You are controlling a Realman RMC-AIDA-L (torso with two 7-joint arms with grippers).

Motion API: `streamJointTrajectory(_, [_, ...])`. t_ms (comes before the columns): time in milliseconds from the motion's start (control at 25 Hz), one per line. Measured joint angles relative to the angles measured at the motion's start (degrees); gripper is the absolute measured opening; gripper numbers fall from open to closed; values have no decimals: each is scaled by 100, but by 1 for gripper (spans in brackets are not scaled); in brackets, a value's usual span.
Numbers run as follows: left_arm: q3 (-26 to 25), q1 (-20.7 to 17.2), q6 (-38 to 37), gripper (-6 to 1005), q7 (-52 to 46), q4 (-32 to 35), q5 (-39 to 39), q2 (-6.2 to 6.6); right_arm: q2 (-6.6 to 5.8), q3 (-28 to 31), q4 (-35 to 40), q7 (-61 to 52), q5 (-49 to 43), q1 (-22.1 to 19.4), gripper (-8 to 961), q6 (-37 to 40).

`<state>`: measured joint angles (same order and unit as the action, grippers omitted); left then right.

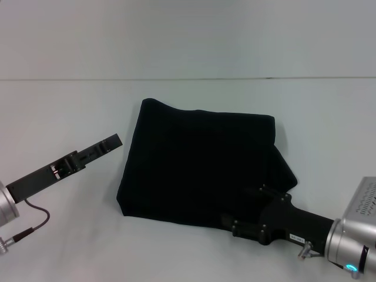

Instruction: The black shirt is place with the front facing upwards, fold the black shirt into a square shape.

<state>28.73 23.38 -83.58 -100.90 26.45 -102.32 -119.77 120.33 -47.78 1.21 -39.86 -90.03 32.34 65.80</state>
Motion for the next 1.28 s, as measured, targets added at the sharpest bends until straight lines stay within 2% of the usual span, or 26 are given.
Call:
streamJointTrajectory(200, [22, -1, 7, 939, -171, 0, -2, 47, -13, 69, 77, 8, 49, -153, 931, 182])
streamJointTrajectory(400, [270, 90, 7, 938, -1146, 30, -396, 316, -28, 166, 435, 15, 55, -444, 930, 1023])
streamJointTrajectory(440, [398, 142, 1, 938, -1587, 43, -627, 423, -31, 170, 517, 9, 55, -529, 930, 1207])
streamJointTrajectory(520, [590, 242, 0, 938, -2164, 55, -998, 547, -44, 169, 623, -3, 54, -680, 931, 1479])
streamJointTrajectory(640, [715, 387, 2, 938, -2673, 78, -1438, 647, -73, 140, 739, -8, 27, -920, 931, 1763])
streamJointTrajectory(880, [732, 589, 154, 938, -2903, 191, -1888, 644, -83, 141, 887, -11, 6, -1311, 930, 1865])
streamJointTrajectory(1120, [798, 693, 370, 939, -2877, 217, -1939, 522, -81, 137, 889, -13, 3, -1344, 931, 1865])
streamJointTrajectory(1280, [1079, 758, 556, 934, -2876, 254, -1944, 473, -81, 134, 887, -13, 3, -1347, 930, 1865])
